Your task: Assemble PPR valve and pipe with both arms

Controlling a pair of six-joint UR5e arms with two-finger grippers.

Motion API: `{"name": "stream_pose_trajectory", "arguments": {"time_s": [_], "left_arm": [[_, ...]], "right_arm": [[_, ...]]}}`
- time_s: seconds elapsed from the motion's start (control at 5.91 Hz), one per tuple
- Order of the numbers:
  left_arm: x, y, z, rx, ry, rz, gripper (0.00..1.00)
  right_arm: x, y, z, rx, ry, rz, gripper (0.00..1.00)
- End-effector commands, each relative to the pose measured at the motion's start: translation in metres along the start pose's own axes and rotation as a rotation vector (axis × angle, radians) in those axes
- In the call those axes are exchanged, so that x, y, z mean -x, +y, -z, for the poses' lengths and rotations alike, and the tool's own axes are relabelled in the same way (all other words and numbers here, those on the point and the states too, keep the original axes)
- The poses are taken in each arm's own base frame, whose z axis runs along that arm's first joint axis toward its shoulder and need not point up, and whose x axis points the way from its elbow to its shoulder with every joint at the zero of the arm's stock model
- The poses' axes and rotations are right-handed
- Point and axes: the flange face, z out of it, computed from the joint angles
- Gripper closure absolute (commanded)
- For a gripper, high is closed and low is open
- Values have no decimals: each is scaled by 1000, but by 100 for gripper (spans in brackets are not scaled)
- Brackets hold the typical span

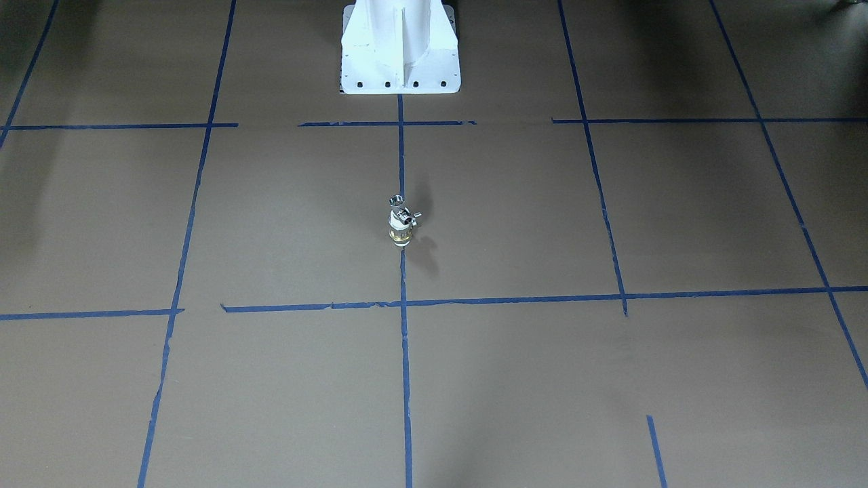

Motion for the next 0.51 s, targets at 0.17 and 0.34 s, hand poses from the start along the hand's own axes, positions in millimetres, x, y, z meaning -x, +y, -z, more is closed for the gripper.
{"name": "stream_pose_trajectory", "arguments": {"time_s": [0.17,0.34], "left_arm": [[-4,-7,4,-5,-3,1,0],[-2,-5,1,-3,-1,-2,0]], "right_arm": [[4,-7,6,-10,1,2,0],[5,-8,7,-12,3,3,0]]}}
